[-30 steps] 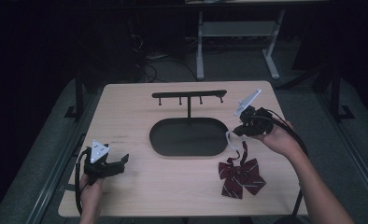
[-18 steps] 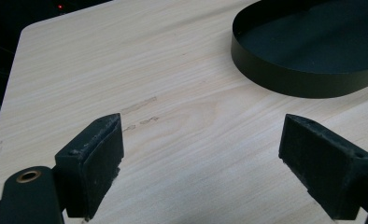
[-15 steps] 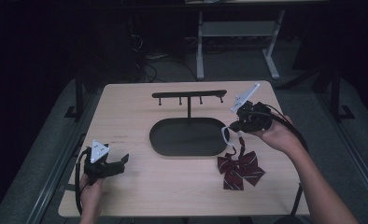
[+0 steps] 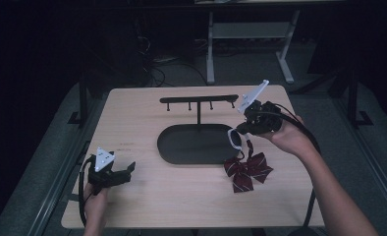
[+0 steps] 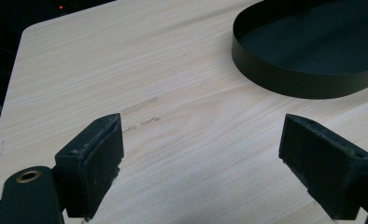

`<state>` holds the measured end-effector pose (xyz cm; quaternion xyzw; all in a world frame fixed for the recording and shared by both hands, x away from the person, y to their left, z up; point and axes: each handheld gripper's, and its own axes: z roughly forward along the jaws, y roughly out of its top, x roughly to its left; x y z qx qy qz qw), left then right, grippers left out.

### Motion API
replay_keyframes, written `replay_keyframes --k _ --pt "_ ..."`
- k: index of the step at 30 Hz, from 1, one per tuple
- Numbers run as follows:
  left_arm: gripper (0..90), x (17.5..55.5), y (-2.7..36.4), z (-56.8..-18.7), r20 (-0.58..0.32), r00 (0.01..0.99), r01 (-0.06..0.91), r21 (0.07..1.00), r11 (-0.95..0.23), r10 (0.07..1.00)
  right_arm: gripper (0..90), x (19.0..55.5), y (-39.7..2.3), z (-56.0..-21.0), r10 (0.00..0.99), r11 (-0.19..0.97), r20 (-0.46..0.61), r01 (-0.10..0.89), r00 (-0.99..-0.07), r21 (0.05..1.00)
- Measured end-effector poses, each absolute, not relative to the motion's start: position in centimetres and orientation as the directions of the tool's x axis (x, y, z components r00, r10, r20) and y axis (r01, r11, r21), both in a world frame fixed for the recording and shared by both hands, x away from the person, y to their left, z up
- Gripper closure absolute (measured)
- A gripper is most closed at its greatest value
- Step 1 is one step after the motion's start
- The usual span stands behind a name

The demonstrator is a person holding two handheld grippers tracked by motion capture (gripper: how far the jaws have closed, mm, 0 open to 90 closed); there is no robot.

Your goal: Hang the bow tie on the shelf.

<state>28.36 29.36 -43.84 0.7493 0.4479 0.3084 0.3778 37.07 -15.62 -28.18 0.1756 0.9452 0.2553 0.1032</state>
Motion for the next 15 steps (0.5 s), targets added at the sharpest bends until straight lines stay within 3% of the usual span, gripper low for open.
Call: replay_keyframes --k 15 --pt "13.6 28.3 29.5 -43.8 0.12 0.404 0.435 0.847 -0.306 0.907 87.4 38.1 -13.8 -26.5 0.354 0.816 -0.115 0.246 -0.928 0.524"
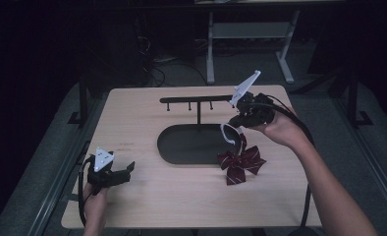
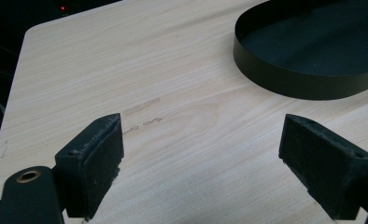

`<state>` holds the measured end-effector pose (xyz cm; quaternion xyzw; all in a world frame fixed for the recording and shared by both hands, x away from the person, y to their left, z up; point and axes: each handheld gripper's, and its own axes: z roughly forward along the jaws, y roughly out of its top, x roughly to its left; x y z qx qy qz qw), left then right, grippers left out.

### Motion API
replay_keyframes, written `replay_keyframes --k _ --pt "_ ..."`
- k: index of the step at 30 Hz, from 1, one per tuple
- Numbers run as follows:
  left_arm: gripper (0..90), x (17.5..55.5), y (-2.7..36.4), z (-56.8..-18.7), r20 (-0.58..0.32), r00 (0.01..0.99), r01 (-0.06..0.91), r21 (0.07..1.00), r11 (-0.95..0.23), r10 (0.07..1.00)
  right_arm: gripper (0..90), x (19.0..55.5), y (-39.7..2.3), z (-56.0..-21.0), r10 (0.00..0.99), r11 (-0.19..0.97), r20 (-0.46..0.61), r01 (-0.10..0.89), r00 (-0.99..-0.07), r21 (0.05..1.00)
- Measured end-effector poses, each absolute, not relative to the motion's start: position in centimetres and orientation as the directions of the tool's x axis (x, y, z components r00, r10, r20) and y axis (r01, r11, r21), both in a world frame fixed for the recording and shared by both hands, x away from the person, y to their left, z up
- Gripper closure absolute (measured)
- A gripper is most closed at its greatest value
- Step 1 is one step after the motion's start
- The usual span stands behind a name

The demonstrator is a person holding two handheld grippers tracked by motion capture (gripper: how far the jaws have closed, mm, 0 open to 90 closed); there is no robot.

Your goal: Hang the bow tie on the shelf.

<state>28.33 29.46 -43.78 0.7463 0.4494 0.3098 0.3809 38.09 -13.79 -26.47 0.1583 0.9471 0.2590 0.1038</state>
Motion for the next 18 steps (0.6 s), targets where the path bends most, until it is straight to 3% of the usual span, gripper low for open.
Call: replay_keyframes --k 18 --pt "13.5 28.4 29.5 -43.7 0.117 0.401 0.435 0.849 -0.301 0.909 87.4 39.1 -12.1 -25.4 0.334 0.821 -0.119 0.227 -0.935 0.523"
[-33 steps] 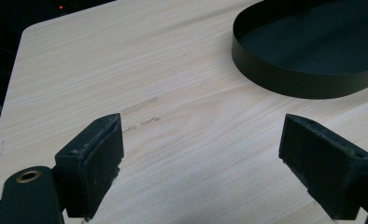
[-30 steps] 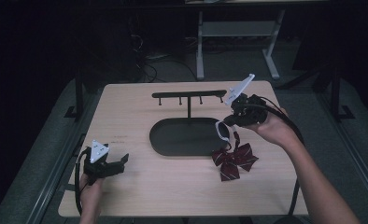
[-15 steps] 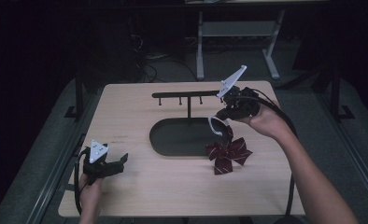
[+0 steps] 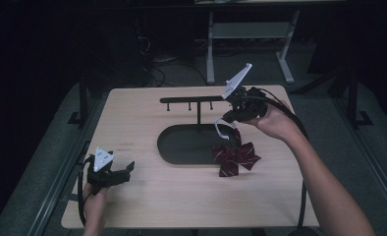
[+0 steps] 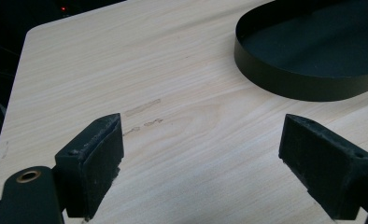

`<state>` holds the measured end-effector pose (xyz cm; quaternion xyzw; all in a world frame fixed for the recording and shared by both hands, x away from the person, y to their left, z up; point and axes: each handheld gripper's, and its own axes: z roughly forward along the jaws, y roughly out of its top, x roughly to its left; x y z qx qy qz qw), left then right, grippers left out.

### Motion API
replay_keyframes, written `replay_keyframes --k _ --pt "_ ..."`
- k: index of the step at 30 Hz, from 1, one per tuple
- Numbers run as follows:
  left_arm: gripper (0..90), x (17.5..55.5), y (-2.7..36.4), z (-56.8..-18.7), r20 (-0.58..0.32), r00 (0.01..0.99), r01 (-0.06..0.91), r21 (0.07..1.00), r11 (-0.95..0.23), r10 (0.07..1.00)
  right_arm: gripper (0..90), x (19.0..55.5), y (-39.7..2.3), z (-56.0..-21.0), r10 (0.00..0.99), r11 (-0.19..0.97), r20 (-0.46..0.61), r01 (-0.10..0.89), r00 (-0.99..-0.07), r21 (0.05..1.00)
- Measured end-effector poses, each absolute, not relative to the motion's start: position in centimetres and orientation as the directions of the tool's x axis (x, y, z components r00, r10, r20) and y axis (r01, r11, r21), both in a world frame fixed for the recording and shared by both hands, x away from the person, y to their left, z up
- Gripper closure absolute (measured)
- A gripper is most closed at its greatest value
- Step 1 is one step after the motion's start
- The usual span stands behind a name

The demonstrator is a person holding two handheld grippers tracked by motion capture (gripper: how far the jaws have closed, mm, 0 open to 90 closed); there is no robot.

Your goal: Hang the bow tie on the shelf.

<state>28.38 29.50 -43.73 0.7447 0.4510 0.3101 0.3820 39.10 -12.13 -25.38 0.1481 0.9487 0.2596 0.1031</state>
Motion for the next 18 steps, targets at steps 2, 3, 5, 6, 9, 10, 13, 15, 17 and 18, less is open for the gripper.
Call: replay_keyframes --k 2,3,5,6,9,10,13,15,17,18 --pt "13.5 28.4 29.5 -43.7 0.118 0.402 0.433 0.849 -0.303 0.908 87.4 39.2 -12.0 -25.3 0.331 0.822 -0.117 0.226 -0.936 0.522" --pt "13.5 28.4 29.5 -43.7 0.118 0.402 0.433 0.849 -0.303 0.908 87.4 39.2 -12.0 -25.3 0.331 0.822 -0.117 0.226 -0.936 0.522" --pt "13.5 28.4 29.5 -43.7 0.12 0.405 0.432 0.849 -0.305 0.907 87.4 39.4 -11.7 -25.1 0.331 0.825 -0.117 0.227 -0.936 0.517" --pt "13.5 28.4 29.4 -43.7 0.119 0.404 0.432 0.849 -0.304 0.907 87.4 39.5 -11.7 -25.0 0.33 0.825 -0.117 0.226 -0.937 0.518" --pt "13.5 28.4 29.4 -43.8 0.118 0.404 0.434 0.848 -0.304 0.907 87.4 39.6 -11.4 -24.8 0.327 0.825 -0.114 0.225 -0.938 0.519" --pt "13.5 28.4 29.4 -43.8 0.115 0.402 0.433 0.85 -0.299 0.908 87.4 39.7 -11.4 -24.8 0.325 0.826 -0.116 0.222 -0.939 0.518" --pt "13.6 28.4 29.5 -43.8 0.114 0.399 0.435 0.85 -0.298 0.91 87.3 40.0 -11.1 -24.6 0.322 0.828 -0.117 0.22 -0.939 0.517" --pt "13.5 28.4 29.5 -43.7 0.113 0.398 0.435 0.85 -0.296 0.91 87.4 40.1 -10.9 -24.5 0.316 0.829 -0.118 0.213 -0.941 0.517" --pt "13.5 28.4 29.5 -43.7 0.114 0.399 0.436 0.85 -0.297 0.91 87.4 40.2 -10.8 -24.3 0.319 0.829 -0.118 0.216 -0.94 0.516" --pt "13.6 28.4 29.5 -43.7 0.114 0.398 0.436 0.85 -0.297 0.91 87.4 40.3 -10.7 -24.2 0.315 0.829 -0.121 0.211 -0.941 0.517"
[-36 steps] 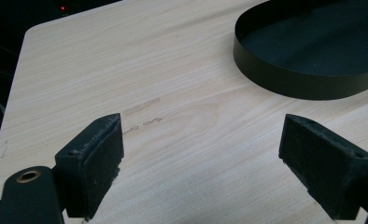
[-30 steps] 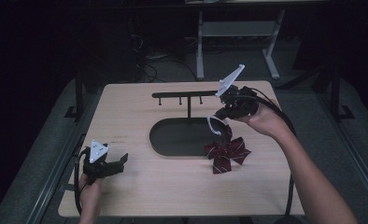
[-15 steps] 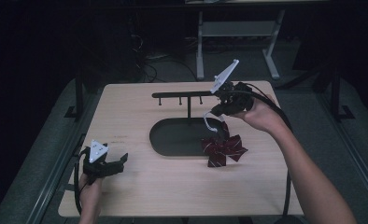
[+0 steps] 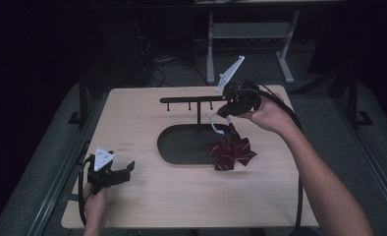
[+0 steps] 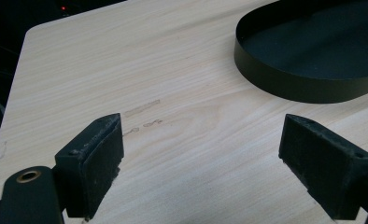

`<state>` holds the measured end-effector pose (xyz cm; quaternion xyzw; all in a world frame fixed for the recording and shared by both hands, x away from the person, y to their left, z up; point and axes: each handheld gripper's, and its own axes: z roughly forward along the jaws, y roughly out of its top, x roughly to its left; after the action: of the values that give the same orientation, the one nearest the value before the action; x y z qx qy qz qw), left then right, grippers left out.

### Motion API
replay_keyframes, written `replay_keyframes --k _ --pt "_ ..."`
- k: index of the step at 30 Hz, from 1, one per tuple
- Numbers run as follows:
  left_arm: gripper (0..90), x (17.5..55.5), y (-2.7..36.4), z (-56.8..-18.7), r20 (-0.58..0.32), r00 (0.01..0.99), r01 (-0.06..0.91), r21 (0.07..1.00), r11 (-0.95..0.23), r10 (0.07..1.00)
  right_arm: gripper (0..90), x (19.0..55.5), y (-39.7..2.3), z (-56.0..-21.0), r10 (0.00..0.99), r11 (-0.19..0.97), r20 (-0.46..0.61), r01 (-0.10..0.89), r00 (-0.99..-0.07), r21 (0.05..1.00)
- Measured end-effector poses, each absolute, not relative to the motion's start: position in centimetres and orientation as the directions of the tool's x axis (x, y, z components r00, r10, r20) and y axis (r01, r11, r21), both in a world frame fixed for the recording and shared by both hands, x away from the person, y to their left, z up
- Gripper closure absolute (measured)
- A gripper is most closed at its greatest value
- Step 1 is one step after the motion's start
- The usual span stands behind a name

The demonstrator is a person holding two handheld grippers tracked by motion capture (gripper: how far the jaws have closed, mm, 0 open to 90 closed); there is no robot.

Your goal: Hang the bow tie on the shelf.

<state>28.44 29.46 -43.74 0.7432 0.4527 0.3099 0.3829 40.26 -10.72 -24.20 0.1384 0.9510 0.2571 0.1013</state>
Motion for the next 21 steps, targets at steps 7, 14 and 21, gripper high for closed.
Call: replay_keyframes --k 7,14,21 --pt "13.5 28.4 29.4 -43.7 0.125 0.401 0.432 0.848 -0.308 0.908 87.4 40.8 -10.3 -23.8 0.311 0.826 -0.117 0.207 -0.943 0.525" --pt "13.5 28.5 29.5 -43.7 0.121 0.397 0.433 0.849 -0.302 0.91 87.4 41.6 -9.8 -23.7 0.314 0.826 -0.111 0.214 -0.943 0.521" --pt "13.5 28.5 29.6 -43.7 0.121 0.398 0.437 0.847 -0.304 0.909 87.4 42.4 -9.1 -23.3 0.318 0.827 -0.114 0.216 -0.941 0.52"
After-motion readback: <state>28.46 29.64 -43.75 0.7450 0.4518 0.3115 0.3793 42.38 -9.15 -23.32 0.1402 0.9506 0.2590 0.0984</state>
